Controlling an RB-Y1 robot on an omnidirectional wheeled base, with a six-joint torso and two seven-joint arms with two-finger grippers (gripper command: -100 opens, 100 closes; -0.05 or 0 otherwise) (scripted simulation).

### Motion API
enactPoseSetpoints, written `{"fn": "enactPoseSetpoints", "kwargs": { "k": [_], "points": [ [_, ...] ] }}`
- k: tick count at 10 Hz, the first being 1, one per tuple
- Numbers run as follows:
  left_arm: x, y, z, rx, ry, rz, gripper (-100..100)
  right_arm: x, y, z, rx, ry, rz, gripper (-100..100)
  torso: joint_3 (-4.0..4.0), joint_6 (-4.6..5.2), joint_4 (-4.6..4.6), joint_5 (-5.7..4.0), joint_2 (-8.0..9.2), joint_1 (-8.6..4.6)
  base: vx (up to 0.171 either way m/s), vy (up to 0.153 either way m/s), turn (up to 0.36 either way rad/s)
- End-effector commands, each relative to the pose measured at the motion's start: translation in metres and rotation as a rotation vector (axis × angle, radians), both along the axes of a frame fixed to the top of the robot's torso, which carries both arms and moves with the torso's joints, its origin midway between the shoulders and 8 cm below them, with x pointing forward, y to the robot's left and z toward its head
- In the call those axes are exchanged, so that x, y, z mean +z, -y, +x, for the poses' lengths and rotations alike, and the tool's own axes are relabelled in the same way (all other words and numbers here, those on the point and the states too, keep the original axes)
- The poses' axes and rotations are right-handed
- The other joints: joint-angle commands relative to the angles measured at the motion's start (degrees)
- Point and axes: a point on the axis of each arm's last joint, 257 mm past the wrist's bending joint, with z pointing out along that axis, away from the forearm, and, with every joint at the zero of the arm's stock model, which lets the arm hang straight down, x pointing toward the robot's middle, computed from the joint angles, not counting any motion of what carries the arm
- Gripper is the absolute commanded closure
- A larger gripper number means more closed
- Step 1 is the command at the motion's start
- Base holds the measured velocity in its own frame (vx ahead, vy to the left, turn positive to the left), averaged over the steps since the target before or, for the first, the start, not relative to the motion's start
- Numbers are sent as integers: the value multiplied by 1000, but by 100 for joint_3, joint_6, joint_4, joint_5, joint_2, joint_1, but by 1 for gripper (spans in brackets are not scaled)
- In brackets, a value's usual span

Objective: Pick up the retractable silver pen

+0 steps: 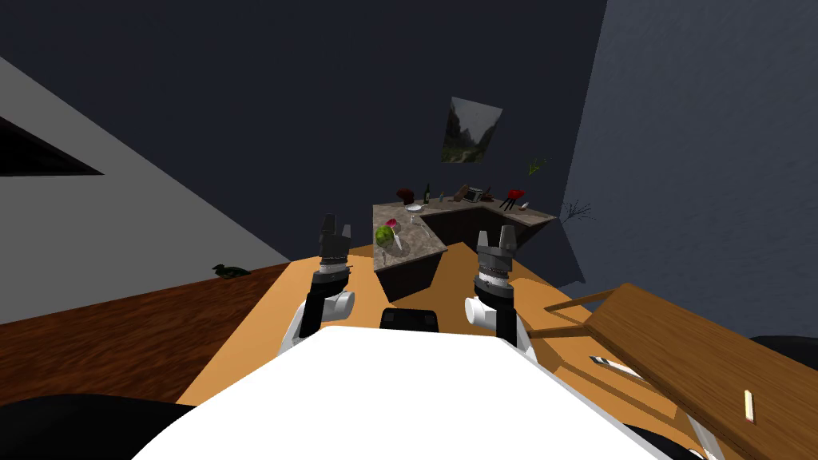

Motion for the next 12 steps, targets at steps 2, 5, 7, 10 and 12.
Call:
{"fn": "enactPoseSetpoints", "kwargs": {
  "k": [2,5,7,10,12],
  "points": [
    [-11,5,4,-35,-44,47,-100,0,0,0,0,0,0,0,0,0,0,0,0,1,2,-1,-16],
    [-27,7,9,-71,-105,86,-100,0,0,0,0,0,0,0,0,0,0,0,-1,2,2,0,-12],
    [-37,8,12,-90,-143,105,-100,0,0,0,0,0,0,0,0,0,0,1,-1,3,3,2,-21],
    [-60,7,17,-128,-234,143,-100,0,0,0,0,0,0,0,0,0,0,1,-1,4,2,4,-21],
    [-74,6,19,-146,-286,163,-100,0,0,0,0,0,0,0,0,0,0,1,0,4,0,4,-15]
  ]
}}
